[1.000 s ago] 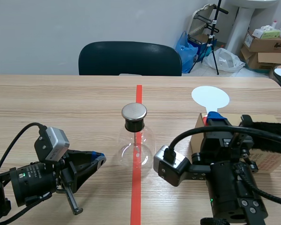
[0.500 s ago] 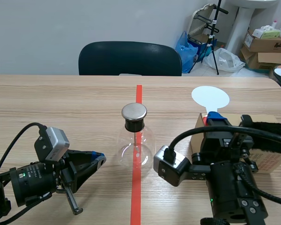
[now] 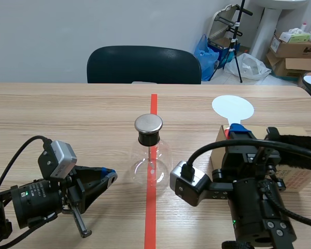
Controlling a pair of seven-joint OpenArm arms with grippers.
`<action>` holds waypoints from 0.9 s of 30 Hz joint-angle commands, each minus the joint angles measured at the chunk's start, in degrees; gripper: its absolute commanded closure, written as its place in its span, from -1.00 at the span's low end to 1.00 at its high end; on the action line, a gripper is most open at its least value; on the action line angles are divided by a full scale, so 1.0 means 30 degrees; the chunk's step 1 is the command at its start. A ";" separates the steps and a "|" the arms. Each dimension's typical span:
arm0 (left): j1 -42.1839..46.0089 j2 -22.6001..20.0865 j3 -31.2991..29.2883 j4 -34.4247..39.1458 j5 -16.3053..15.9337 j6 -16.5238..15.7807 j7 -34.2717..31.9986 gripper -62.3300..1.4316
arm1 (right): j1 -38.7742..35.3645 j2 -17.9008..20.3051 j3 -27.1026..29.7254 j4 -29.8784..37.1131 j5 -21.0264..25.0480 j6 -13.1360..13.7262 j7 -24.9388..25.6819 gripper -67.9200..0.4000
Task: Do the electroscope experiment
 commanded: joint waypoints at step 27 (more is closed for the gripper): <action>-0.0058 -0.0007 -0.0073 0.0452 -0.0131 -0.0044 -0.0313 0.86 | 0.0160 0.0102 0.0058 0.0248 -0.0014 -0.0197 0.0517 0.96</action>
